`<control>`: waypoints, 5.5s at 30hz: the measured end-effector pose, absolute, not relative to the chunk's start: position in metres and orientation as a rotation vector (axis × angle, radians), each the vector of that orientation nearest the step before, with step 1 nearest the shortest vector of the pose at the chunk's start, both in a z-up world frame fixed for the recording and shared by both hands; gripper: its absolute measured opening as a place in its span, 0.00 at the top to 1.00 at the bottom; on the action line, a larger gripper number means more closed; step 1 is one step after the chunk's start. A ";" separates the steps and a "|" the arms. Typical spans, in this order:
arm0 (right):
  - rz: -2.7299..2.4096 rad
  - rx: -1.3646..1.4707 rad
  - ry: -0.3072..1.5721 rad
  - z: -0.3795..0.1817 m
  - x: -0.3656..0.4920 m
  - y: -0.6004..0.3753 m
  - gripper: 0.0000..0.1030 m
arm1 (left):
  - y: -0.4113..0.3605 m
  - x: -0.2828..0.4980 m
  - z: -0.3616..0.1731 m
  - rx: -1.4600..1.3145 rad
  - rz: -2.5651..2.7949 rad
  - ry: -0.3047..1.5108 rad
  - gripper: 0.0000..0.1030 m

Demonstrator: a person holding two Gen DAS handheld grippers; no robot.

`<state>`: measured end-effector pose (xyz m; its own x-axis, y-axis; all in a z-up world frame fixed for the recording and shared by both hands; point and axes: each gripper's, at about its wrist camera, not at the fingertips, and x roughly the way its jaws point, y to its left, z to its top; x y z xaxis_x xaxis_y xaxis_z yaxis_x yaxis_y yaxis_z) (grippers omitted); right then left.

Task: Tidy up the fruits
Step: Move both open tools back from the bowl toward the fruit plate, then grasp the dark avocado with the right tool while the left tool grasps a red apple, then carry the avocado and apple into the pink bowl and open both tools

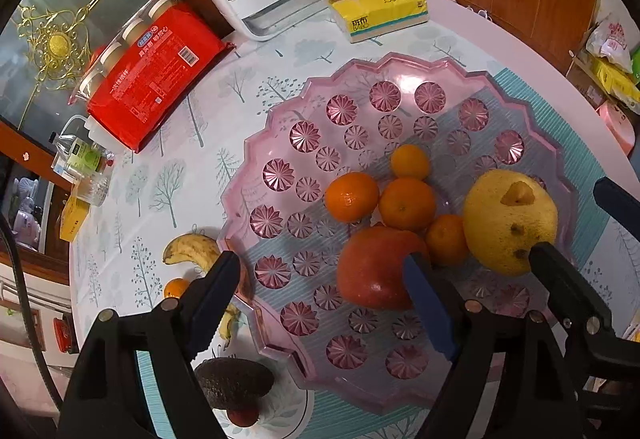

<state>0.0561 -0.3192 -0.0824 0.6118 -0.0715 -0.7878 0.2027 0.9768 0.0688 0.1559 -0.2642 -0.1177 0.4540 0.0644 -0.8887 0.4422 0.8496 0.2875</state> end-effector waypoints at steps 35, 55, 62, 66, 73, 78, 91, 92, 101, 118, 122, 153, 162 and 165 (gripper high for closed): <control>-0.196 0.146 0.846 -0.028 0.043 -0.223 0.32 | -0.077 0.119 -0.031 0.289 -0.204 0.916 0.18; -0.119 0.186 0.954 -0.074 0.051 -0.091 0.32 | 0.053 0.118 -0.115 0.292 -0.336 1.032 0.14; -0.051 0.171 1.034 -0.104 0.069 -0.072 0.32 | 0.071 0.127 -0.145 0.228 -0.375 1.093 0.15; -0.004 0.087 1.060 -0.114 0.078 -0.055 0.32 | 0.072 0.133 -0.160 0.208 -0.398 1.132 0.23; 0.065 -0.093 1.084 -0.127 0.090 -0.034 0.32 | 0.071 0.143 -0.178 0.180 -0.431 1.185 0.36; 0.101 -0.159 1.121 -0.138 0.100 -0.028 0.32 | 0.070 0.149 -0.188 0.156 -0.448 1.223 0.48; 0.177 -0.239 1.171 -0.158 0.119 -0.028 0.31 | 0.056 0.152 -0.195 0.143 -0.461 1.254 0.59; 0.178 -0.249 1.172 -0.159 0.121 -0.028 0.31 | 0.056 0.152 -0.196 0.140 -0.461 1.257 0.60; 0.126 -0.318 1.182 -0.169 0.128 -0.028 0.40 | 0.044 0.152 -0.198 0.124 -0.465 1.260 0.67; 0.133 0.015 1.038 -0.081 0.094 -0.073 0.41 | 0.010 0.132 -0.104 0.137 -0.503 1.055 0.67; 0.098 0.056 0.974 -0.046 0.087 -0.105 0.41 | -0.016 0.131 -0.067 0.132 -0.538 0.982 0.67; -0.226 0.016 1.152 -0.106 0.167 -0.299 0.41 | -0.209 0.195 -0.139 0.221 -0.404 1.081 0.67; -0.194 -0.008 1.129 -0.108 0.173 -0.296 0.39 | -0.209 0.196 -0.151 0.251 -0.358 1.115 0.66; -0.190 -0.044 1.118 -0.106 0.174 -0.289 0.39 | -0.208 0.196 -0.152 0.251 -0.354 1.122 0.61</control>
<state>0.1741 -0.2887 -0.1057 0.4230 -0.1740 -0.8893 0.1294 0.9829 -0.1307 0.1957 -0.2084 -0.1516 0.3877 -0.1502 -0.9095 0.3998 0.9164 0.0191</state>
